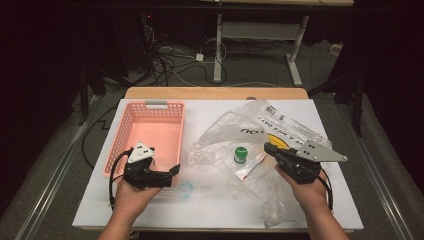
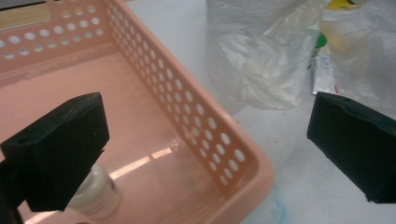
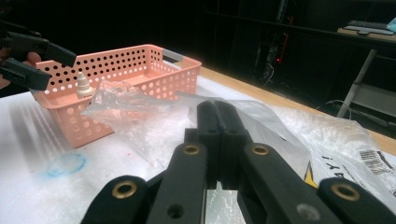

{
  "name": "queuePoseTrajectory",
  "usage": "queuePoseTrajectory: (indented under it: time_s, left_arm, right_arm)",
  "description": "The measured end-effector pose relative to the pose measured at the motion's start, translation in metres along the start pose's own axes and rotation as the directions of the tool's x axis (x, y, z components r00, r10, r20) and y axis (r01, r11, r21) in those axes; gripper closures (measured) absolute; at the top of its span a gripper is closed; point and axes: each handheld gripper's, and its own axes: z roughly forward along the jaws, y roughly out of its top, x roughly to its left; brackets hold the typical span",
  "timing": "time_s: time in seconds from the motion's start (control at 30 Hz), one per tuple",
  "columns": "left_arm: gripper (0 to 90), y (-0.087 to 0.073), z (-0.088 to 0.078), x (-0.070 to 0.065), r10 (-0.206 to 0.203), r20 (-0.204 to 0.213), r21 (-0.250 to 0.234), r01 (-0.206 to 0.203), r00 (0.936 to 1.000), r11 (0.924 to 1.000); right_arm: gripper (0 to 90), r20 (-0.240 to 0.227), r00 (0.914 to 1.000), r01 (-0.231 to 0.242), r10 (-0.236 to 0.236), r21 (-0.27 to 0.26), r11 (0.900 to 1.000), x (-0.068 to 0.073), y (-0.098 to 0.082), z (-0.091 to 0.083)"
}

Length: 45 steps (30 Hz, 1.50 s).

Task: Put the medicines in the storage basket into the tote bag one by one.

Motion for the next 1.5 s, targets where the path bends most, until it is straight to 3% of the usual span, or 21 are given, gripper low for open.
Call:
queuePoseTrajectory:
  time_s: [0.47,0.7,0.87,1.13,1.3,1.5]
  left_arm:
    - [0.4,-0.008,-0.009,0.034,-0.064,-0.101,0.003,0.064,0.9929,0.9979]
    - [2.9,-0.014,-0.01,0.051,-0.117,-0.119,-0.002,0.117,0.986,0.9931]
    - [6.5,-0.016,-0.01,0.056,-0.122,-0.127,0.002,0.123,0.9844,0.9924]
    - [25.4,-0.017,-0.004,0.058,-0.105,-0.112,0.043,0.111,0.9882,0.9929]
    - [40.6,-0.017,0.0,0.062,-0.127,-0.099,0.08,0.135,0.9869,0.9876]
    - [45.2,-0.018,0.005,0.062,-0.115,-0.116,0.104,0.127,0.9866,0.9865]
  right_arm:
    - [90.0,-0.001,1.0,0.0,0.0,0.0,1.0,0.0,0.0,0.0]
    - [90.0,-0.002,1.0,0.001,-0.001,-0.001,1.0,0.0,0.0,0.0]
    - [90.0,-0.003,1.0,0.002,-0.002,0.0,1.0,0.001,0.0,0.001]
    - [90.0,-0.005,1.0,-0.004,0.004,0.002,1.0,0.0,0.0,0.001]
    - [90.0,-0.008,1.0,0.002,-0.001,0.007,1.0,0.001,-0.001,0.002]
    - [90.0,-0.008,1.0,-0.003,0.003,0.009,1.0,0.001,-0.002,0.003]
